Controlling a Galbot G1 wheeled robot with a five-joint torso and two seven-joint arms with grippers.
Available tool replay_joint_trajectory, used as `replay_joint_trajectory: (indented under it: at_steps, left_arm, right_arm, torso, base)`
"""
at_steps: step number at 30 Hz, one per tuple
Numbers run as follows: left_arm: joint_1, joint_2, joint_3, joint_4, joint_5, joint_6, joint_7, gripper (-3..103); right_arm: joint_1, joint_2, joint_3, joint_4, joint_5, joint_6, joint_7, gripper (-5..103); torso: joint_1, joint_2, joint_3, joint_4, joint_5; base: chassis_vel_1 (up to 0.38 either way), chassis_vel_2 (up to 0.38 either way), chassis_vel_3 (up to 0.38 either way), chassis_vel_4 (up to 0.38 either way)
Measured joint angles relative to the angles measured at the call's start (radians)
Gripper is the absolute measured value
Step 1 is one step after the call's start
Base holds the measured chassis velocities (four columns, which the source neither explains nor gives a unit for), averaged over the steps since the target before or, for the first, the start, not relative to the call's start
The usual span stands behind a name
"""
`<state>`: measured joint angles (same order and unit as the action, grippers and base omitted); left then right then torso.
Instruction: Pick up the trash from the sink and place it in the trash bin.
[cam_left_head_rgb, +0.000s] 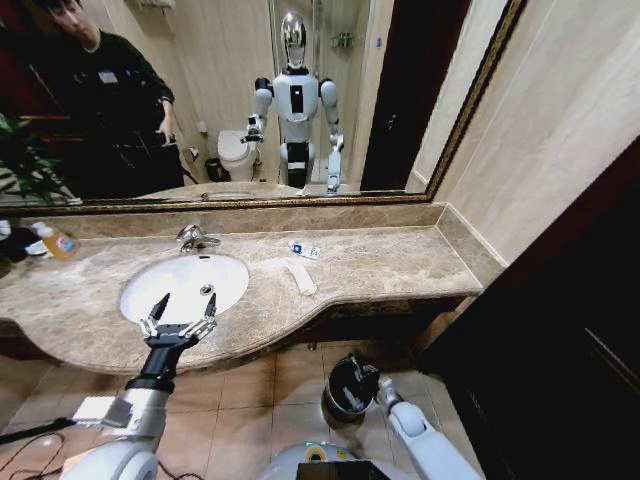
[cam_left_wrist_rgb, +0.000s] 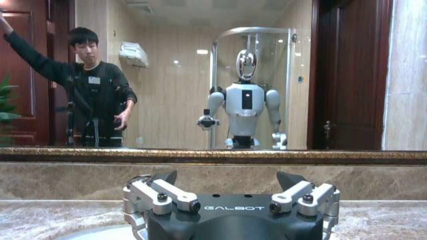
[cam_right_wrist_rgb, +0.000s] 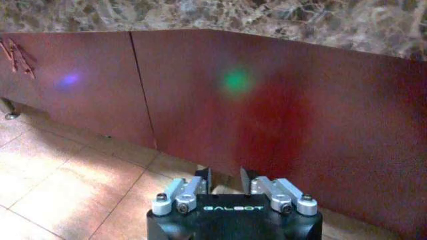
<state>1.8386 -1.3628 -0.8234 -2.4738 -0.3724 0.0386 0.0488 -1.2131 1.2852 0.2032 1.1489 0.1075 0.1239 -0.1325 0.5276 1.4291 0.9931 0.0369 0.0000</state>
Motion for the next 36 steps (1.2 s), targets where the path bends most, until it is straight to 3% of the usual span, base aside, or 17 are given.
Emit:
replay_joint_trajectory:
  at_steps: [4,8,15,18,23,27,30,36]
  left_arm:
    - [0.0,0.0,0.0,0.0,0.0,0.0,0.0,100]
    - [0.0,0.0,0.0,0.0,0.0,0.0,0.0,100]
    - [0.0,0.0,0.0,0.0,0.0,0.0,0.0,100]
    - [0.0,0.0,0.0,0.0,0.0,0.0,0.0,100]
    - [0.0,0.0,0.0,0.0,0.0,0.0,0.0,100]
    - [0.0,0.0,0.0,0.0,0.0,0.0,0.0,100]
    - [0.0,0.0,0.0,0.0,0.0,0.0,0.0,100]
    - [0.0,0.0,0.0,0.0,0.0,0.0,0.0,100]
  right_arm:
    - [-0.005,0.009,-0.002,-0.001,-0.028,0.008,0.005,51]
    - [-0.008,0.011,-0.003,-0.001,-0.033,0.011,0.006,57]
    - [-0.019,0.014,-0.003,0.003,-0.035,0.015,0.011,89]
    - [-0.019,0.011,-0.004,0.007,-0.036,0.015,0.012,98]
    - [-0.026,-0.003,-0.006,0.028,-0.034,0.013,0.017,100]
    - [-0.051,-0.027,-0.012,0.078,-0.034,-0.008,0.064,100]
    - [-0.091,-0.058,-0.009,0.165,-0.012,-0.041,0.08,100]
    - [-0.216,-0.139,0.01,0.47,0.133,-0.08,0.13,100]
  torso:
    - [0.0,0.0,0.0,0.0,-0.0001]
    - [0.0,0.0,0.0,0.0,-0.0001]
    - [0.0,0.0,0.0,0.0,-0.0001]
    - [0.0,0.0,0.0,0.0,0.0001]
    - [0.0,0.0,0.0,0.0,0.0001]
    - [0.0,0.0,0.0,0.0,0.0001]
    - [0.0,0.0,0.0,-0.0001,0.0001]
    - [0.0,0.0,0.0,-0.0001,0.0002]
  base:
    - [0.0,0.0,0.0,0.0]
    - [0.0,0.0,0.0,0.0]
    - [0.0,0.0,0.0,0.0]
    - [0.0,0.0,0.0,0.0]
    - [0.0,0.0,0.0,0.0]
    - [0.0,0.0,0.0,0.0]
    - [0.0,0.0,0.0,0.0]
    - [0.0,0.0,0.0,0.0]
